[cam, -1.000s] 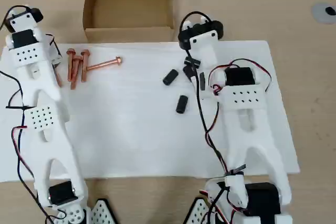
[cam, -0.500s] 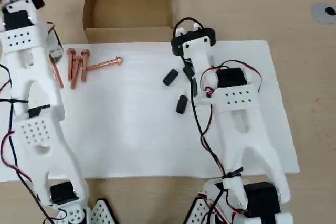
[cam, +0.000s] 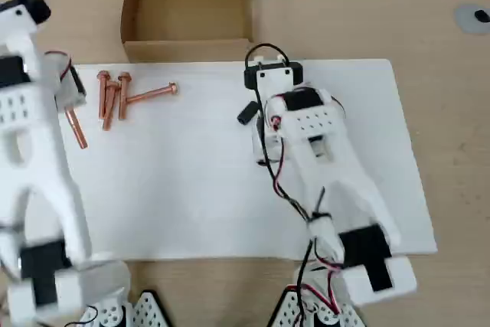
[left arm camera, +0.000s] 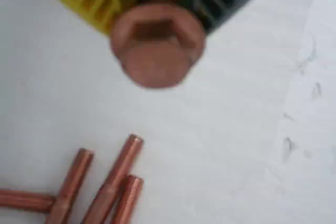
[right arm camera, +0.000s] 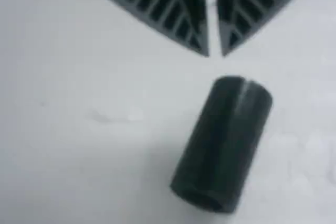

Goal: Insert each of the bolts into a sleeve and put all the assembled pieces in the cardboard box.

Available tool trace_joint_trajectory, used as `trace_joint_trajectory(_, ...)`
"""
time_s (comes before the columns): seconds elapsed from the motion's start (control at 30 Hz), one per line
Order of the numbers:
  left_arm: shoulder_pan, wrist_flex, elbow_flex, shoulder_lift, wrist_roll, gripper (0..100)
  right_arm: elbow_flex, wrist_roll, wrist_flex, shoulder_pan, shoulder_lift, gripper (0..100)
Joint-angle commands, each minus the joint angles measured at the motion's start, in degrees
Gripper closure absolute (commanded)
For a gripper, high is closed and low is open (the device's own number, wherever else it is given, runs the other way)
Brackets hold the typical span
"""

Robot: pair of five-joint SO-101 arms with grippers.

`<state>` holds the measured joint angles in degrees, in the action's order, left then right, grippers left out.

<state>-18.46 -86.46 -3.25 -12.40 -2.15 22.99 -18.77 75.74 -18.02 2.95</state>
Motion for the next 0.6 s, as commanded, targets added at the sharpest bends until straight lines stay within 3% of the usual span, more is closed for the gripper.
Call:
trace_joint_trajectory(0.0, 0.4, 9.4, 16.1, -17.0, -0.3, 99, -8.0, -0.7, 1.9, -0.6, -2.2, 98.6)
trace_joint_trajectory(0.23, 0.5, 20.0, 36.0, -38.5, -2.8, 99, -14.1, -1.9, 2.2, -0.6, -5.8, 98.2)
trace_joint_trajectory(0.57, 0.6, 21.1, 45.6, -52.8, -6.2, 99, -13.8, -1.8, 2.3, -0.8, -6.7, 78.4)
